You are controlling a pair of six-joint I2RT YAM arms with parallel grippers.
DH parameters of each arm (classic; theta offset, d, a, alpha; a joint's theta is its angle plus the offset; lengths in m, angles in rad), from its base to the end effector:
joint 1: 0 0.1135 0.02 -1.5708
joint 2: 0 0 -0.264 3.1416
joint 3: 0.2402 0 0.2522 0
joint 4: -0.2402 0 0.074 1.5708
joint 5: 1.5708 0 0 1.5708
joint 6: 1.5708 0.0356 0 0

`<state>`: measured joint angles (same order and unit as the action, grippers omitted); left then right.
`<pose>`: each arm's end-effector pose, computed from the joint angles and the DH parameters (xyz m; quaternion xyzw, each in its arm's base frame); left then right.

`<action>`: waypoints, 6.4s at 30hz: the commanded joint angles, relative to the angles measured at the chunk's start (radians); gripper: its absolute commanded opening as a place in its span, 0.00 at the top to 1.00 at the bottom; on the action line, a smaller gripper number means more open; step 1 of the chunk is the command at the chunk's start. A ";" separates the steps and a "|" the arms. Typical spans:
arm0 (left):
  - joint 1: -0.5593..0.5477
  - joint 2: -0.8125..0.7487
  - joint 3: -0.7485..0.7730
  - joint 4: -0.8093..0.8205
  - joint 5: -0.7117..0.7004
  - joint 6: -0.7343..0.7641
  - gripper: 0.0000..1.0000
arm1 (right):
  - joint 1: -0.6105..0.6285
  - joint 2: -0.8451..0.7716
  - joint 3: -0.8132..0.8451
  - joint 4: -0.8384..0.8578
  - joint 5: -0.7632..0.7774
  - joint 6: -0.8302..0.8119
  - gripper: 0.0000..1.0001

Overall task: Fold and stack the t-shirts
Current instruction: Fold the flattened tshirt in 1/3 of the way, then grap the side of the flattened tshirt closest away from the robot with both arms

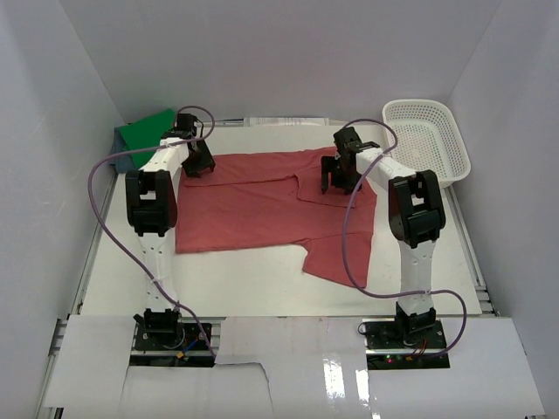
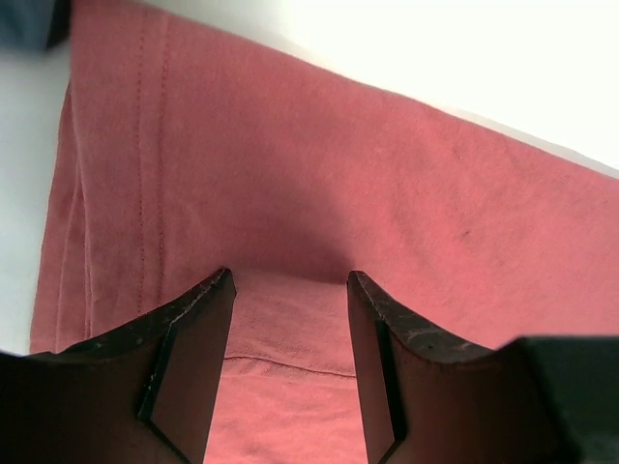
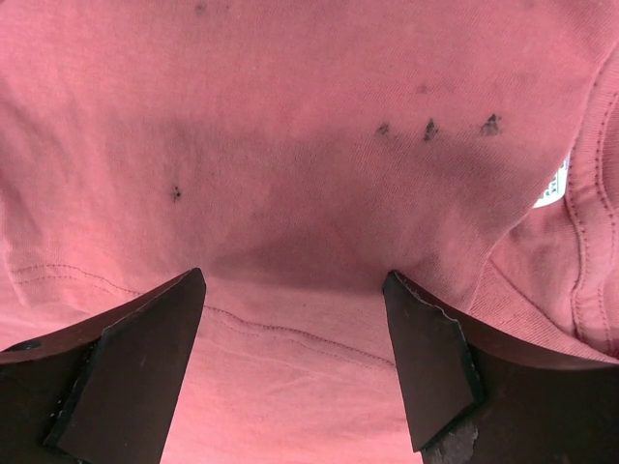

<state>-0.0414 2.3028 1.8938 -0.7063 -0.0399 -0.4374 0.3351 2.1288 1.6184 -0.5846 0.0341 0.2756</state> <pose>0.4929 -0.0190 0.1691 -0.1960 0.9541 -0.0347 0.2239 0.4282 0.1478 0.1727 -0.0249 0.9714 0.0550 0.2297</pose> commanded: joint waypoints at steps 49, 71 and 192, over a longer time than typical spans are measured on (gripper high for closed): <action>0.144 -1.065 -1.147 0.166 0.155 -0.277 0.02 | -0.024 -1.225 -1.247 0.155 -0.204 0.407 0.34; 0.222 -1.033 -1.108 0.166 0.106 -0.230 0.02 | -0.024 -1.222 -1.252 0.135 -0.131 0.410 0.80; 0.238 -0.832 -0.917 0.096 0.155 -0.227 1.00 | -0.064 -0.985 -0.476 -0.192 -0.169 0.119 0.92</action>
<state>0.1886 1.4654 0.9455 -0.6212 0.0998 -0.6624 0.2775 1.1278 1.0657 -0.7654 -0.1196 0.4221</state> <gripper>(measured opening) 0.014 0.080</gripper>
